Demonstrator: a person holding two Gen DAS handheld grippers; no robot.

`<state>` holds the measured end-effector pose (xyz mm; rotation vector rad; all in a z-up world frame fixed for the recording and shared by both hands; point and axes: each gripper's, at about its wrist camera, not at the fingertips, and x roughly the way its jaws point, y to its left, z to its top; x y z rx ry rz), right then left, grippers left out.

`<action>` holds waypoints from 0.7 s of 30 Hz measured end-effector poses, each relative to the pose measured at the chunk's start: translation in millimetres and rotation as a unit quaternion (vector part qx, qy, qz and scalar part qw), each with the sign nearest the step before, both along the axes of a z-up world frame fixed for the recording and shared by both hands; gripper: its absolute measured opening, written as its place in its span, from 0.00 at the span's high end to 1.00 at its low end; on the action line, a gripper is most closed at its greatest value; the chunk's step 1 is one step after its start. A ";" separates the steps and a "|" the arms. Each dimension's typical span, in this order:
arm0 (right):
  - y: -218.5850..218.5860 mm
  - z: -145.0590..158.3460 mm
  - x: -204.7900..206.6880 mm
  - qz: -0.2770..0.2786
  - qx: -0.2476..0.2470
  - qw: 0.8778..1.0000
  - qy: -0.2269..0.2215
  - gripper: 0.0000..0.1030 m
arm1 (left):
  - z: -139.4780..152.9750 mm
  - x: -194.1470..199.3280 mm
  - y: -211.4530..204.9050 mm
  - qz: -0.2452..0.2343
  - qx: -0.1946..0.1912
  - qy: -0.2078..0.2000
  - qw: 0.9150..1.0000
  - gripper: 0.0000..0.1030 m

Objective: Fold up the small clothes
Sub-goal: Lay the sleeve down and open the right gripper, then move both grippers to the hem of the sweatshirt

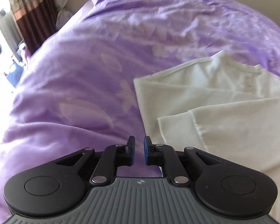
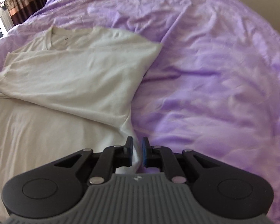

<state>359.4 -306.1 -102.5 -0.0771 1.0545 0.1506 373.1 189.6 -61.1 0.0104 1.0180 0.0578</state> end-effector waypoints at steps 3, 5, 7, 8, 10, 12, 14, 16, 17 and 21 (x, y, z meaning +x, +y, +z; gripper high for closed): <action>-8.1 37.6 -15.7 0.006 -0.004 1.000 -0.024 0.96 | 34.6 -24.4 -4.7 -0.037 -0.007 -0.019 0.999 0.89; -13.4 66.6 -29.2 0.011 -0.011 0.999 -0.044 0.96 | 58.6 -41.9 -11.7 -0.063 -0.007 -0.031 0.998 0.88; -19.8 98.2 -45.3 0.018 -0.020 0.998 -0.062 0.96 | 81.8 -63.6 -21.8 -0.094 -0.003 -0.043 0.995 0.88; -23.8 114.8 -54.3 0.021 -0.027 0.997 -0.072 0.96 | 93.0 -74.6 -28.6 -0.112 -0.001 -0.051 0.992 0.88; -33.6 147.9 -74.6 0.023 -0.040 0.995 -0.094 0.96 | 111.6 -99.1 -41.2 -0.150 -0.001 -0.065 0.986 0.88; -46.5 180.0 -96.2 0.021 -0.053 0.992 -0.111 0.96 | 127.5 -125.3 -52.7 -0.189 -0.005 -0.074 0.979 0.87; -60.0 211.0 -119.5 0.021 -0.073 0.989 -0.129 0.96 | 138.1 -150.6 -65.3 -0.233 -0.003 -0.078 0.969 0.85; -69.5 238.2 -144.3 0.023 -0.089 0.986 -0.142 0.96 | 144.9 -176.5 -78.0 -0.276 -0.002 -0.074 0.958 0.83; -73.6 249.1 -156.4 0.026 -0.093 0.985 -0.144 0.94 | 147.2 -189.2 -84.3 -0.296 0.001 -0.071 0.953 0.82; -80.1 264.5 -201.3 0.044 -0.097 0.985 -0.135 0.76 | 142.2 -235.0 -106.8 -0.376 0.025 -0.040 0.926 0.80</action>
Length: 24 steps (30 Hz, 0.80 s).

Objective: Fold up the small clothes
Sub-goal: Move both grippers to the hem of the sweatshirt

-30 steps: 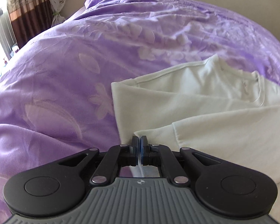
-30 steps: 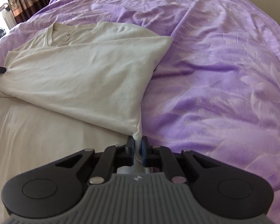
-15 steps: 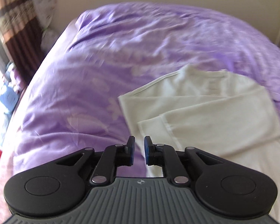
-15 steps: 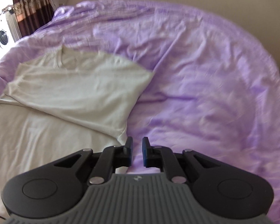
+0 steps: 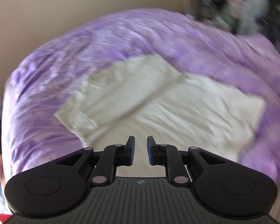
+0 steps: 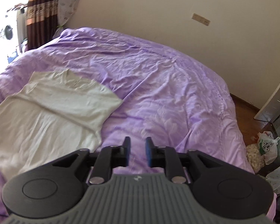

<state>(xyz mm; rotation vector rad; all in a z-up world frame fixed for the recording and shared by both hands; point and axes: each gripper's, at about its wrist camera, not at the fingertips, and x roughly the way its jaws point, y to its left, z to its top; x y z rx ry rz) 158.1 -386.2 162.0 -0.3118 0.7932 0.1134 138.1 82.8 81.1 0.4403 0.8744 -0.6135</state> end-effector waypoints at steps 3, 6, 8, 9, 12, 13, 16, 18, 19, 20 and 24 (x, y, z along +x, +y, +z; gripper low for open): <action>9.0 -18.4 -27.0 0.017 0.004 1.000 0.019 0.76 | -12.8 -31.2 -14.1 -0.050 0.041 0.024 0.998 0.76; 30.9 -56.4 -45.7 0.053 0.016 0.997 0.047 0.75 | -30.5 -57.7 -21.2 -0.091 0.080 0.061 0.991 0.70; 48.8 -84.5 -54.1 0.076 0.019 0.995 0.064 0.71 | -43.2 -75.0 -22.1 -0.111 0.108 0.087 0.984 0.70; 56.9 -96.5 -59.1 0.088 0.022 0.993 0.071 0.70 | -49.6 -82.0 -23.0 -0.119 0.123 0.093 0.981 0.70; 79.5 -129.7 -67.5 0.126 0.045 0.986 0.096 0.64 | -63.7 -97.7 -21.9 -0.135 0.168 0.099 0.972 0.64; 86.4 -137.6 -70.3 0.140 0.046 0.984 0.100 0.63 | -67.1 -101.5 -21.2 -0.141 0.178 0.100 0.969 0.61; 103.7 -155.9 -77.6 0.172 0.035 0.978 0.111 0.54 | -76.5 -109.6 -18.0 -0.147 0.201 0.095 0.964 0.53; 110.7 -163.8 -80.3 0.188 0.025 0.975 0.119 0.50 | -83.8 -116.0 -18.3 -0.154 0.216 0.084 0.960 0.46; 113.4 -167.0 -81.4 0.197 0.019 0.972 0.124 0.50 | -87.2 -119.6 -18.7 -0.157 0.224 0.078 0.959 0.42; 116.5 -169.5 -83.3 0.204 0.010 0.971 0.127 0.50 | -90.4 -119.8 -18.1 -0.161 0.233 0.072 0.956 0.41; 125.6 -178.0 -83.9 0.236 -0.025 0.961 0.139 0.45 | -105.1 -120.6 -18.5 -0.164 0.249 0.052 0.953 0.41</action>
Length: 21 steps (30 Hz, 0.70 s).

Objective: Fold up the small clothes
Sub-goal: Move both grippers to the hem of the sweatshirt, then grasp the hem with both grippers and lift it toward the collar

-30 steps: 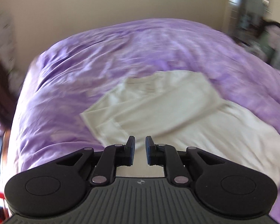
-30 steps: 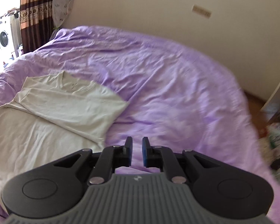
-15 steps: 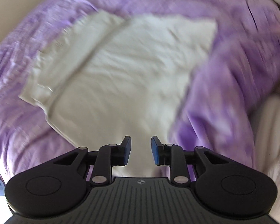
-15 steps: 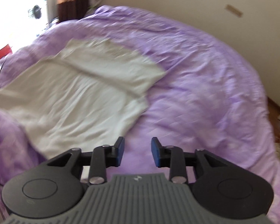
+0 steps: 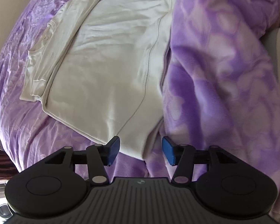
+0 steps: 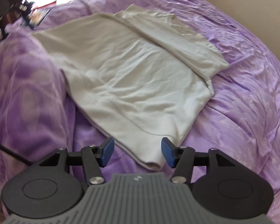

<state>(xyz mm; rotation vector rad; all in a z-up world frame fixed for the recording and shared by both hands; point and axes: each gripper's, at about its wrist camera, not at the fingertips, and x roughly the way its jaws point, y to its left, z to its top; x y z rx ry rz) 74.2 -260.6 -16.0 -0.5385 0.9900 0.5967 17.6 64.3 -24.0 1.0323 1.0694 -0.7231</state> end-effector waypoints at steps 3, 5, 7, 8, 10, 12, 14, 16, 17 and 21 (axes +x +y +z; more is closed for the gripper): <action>6.6 -3.5 -1.9 0.024 -0.020 1.000 -0.002 0.42 | -13.7 -0.2 -3.5 -0.011 0.012 -0.027 1.000 0.41; 9.2 -4.5 -1.5 0.035 -0.029 0.999 0.001 0.42 | -18.2 -0.3 -5.6 -0.013 0.006 -0.032 0.999 0.50; 10.7 -5.3 -1.0 0.042 -0.042 0.998 0.001 0.42 | -19.2 -1.9 -7.1 -0.013 -0.003 -0.039 0.999 0.69; 11.5 -6.4 -1.1 0.047 -0.051 0.998 0.000 0.42 | -18.7 -2.5 -7.3 -0.010 -0.010 -0.039 0.999 0.81; 13.9 -9.4 -2.6 0.060 -0.070 0.996 -0.005 0.42 | -14.3 -1.6 -4.1 0.005 -0.035 -0.043 0.998 0.91; 17.3 -12.7 -5.1 0.079 -0.087 0.993 -0.011 0.46 | -6.8 1.6 0.3 0.026 -0.056 -0.047 0.997 0.94; 21.9 -16.2 -9.2 0.104 -0.107 0.989 -0.022 0.54 | 4.0 5.8 4.1 0.051 -0.081 -0.058 0.994 0.95; 27.9 -20.6 -15.7 0.135 -0.130 0.982 -0.034 0.64 | 17.0 11.6 8.9 0.081 -0.106 -0.074 0.988 0.96; 29.8 -23.3 -18.1 0.147 -0.140 0.978 -0.038 0.68 | 24.4 15.3 12.1 0.097 -0.122 -0.083 0.984 0.96; 24.8 -27.7 -18.5 0.151 -0.151 0.976 -0.047 0.82 | 46.9 24.5 23.1 0.157 -0.174 -0.114 0.965 0.97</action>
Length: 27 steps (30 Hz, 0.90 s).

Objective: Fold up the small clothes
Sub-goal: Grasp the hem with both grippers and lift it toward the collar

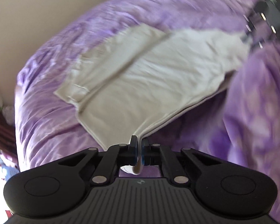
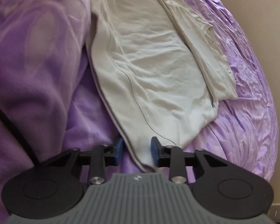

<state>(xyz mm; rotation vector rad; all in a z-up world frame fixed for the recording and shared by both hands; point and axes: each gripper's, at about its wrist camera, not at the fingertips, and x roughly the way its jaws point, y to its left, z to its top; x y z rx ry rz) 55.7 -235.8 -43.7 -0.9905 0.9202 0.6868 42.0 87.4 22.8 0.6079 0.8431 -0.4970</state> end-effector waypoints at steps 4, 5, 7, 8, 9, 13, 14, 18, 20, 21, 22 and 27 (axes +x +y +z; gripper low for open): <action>-9.1 0.7 2.0 -0.012 0.000 1.000 -0.014 0.95 | 8.3 3.9 3.3 0.024 -0.014 -0.020 0.999 0.97; -9.8 0.0 1.7 -0.013 -0.003 1.000 -0.020 0.96 | 8.6 4.7 2.9 0.027 -0.012 -0.024 0.999 0.97; -10.1 -1.0 -0.2 -0.011 -0.008 0.999 -0.030 1.00 | 10.8 4.9 2.4 0.034 -0.012 -0.031 0.999 0.97; -9.3 0.2 -0.8 -0.016 -0.005 0.999 -0.038 1.00 | 12.0 5.1 3.4 0.039 -0.014 -0.033 0.999 0.97; -8.5 3.1 -1.4 -0.021 0.001 0.999 -0.048 1.00 | 13.3 5.5 3.3 0.044 -0.013 -0.038 0.998 0.97; -12.0 29.9 -1.1 -0.051 0.050 0.992 -0.106 1.00 | 24.7 6.4 5.6 0.062 -0.018 -0.064 0.996 0.97; -13.9 38.2 0.3 -0.064 0.062 0.989 -0.121 1.00 | 30.2 5.9 5.1 0.065 -0.018 -0.074 0.995 0.97; -19.7 70.9 -0.4 -0.093 0.105 0.974 -0.179 1.00 | 58.1 -1.0 2.6 0.072 -0.025 -0.131 0.988 0.97; -18.0 83.4 -7.3 -0.085 0.107 0.968 -0.211 1.00 | 72.1 -7.0 2.3 0.065 -0.034 -0.156 0.985 0.97; -17.4 88.8 -10.5 -0.083 0.107 0.965 -0.224 1.00 | 78.3 -10.2 2.4 0.062 -0.036 -0.166 0.983 0.97; -16.2 94.5 -13.6 -0.082 0.109 0.962 -0.235 1.00 | 83.7 -13.4 2.2 0.062 -0.034 -0.177 0.982 0.97; -16.5 121.4 -33.5 -0.075 0.126 0.951 -0.272 1.00 | 107.3 -37.0 4.0 0.055 -0.034 -0.222 0.973 0.97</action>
